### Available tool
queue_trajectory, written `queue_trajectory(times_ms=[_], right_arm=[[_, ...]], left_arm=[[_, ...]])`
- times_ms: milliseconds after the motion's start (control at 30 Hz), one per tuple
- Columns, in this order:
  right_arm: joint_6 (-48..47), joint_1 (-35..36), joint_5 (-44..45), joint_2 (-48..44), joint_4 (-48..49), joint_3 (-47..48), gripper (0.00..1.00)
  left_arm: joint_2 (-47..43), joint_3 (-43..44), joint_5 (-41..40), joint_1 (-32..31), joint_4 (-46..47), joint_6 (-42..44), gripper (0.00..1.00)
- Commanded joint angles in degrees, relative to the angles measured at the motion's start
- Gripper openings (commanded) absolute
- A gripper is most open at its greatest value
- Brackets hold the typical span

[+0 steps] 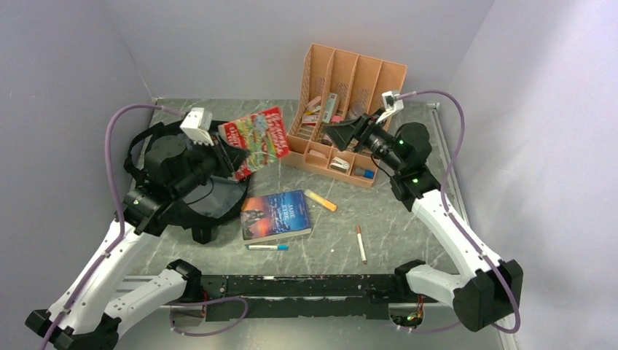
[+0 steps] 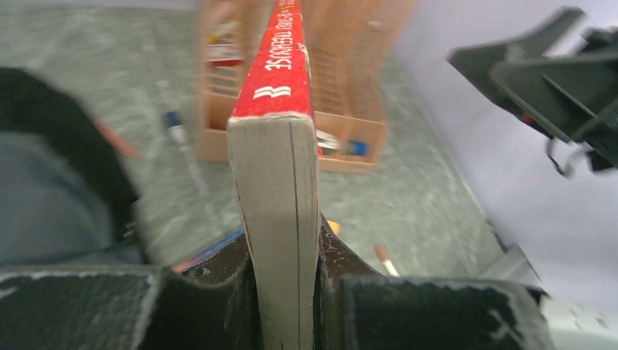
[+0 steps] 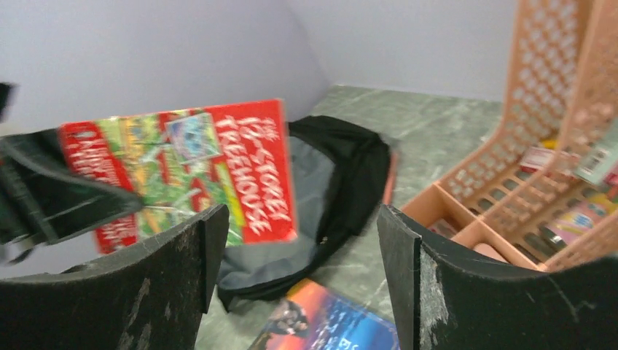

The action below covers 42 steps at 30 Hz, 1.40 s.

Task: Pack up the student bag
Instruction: Pick up the book from the center of the board, then place the book in the student bag.

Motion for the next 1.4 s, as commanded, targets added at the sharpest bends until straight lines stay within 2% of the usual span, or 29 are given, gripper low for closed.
queue_trajectory(times_ms=[0, 133, 233, 333, 400, 533, 600, 700, 967, 1267, 1367], right_arm=[[-4.48, 4.56, 15.13, 5.29, -3.3, -0.09, 0.79], [-14.88, 15.77, 23.72, 14.37, -2.55, 4.69, 0.8], [-20.43, 19.32, 16.37, 22.98, -0.06, 9.69, 0.8], [-28.81, 22.96, 7.76, 32.54, -0.03, 16.14, 0.8], [-36.55, 26.42, 6.26, 38.41, 0.92, 19.12, 0.82], [-52.14, 33.76, 8.65, 47.98, 5.46, 22.65, 0.84], [-56.61, 36.06, 10.57, 52.01, 8.68, 24.16, 0.85], [-60.8, 37.76, 11.39, 58.14, 13.65, 27.14, 0.85], [-70.05, 40.8, 22.6, 72.56, 19.04, 38.27, 0.86], [-76.24, 41.08, 29.3, 82.21, 20.12, 47.48, 0.83], [-77.92, 41.12, 31.17, 84.62, 20.86, 49.72, 0.79]], left_arm=[[-1.73, 6.65, -26.47, 0.4, -12.41, -2.24, 0.05], [-4.66, 8.8, -42.25, 0.32, -21.06, -7.0, 0.05], [-6.38, 10.54, -51.15, 0.32, -27.56, -10.76, 0.05], [-6.19, 12.17, -56.13, 0.34, -33.21, -13.57, 0.05], [-5.85, 12.41, -57.64, 0.27, -35.69, -15.12, 0.05], [-5.43, 12.02, -59.45, 0.31, -38.93, -18.29, 0.05], [-5.0, 11.93, -60.58, 0.26, -40.66, -19.97, 0.05], [-4.44, 11.8, -62.27, 0.33, -42.63, -21.68, 0.05], [-5.44, 10.89, -61.65, 0.27, -41.02, -20.62, 0.05], [-5.89, 10.57, -61.68, 0.3, -41.47, -21.29, 0.05], [-6.57, 10.46, -62.29, 0.33, -42.78, -22.56, 0.05]])
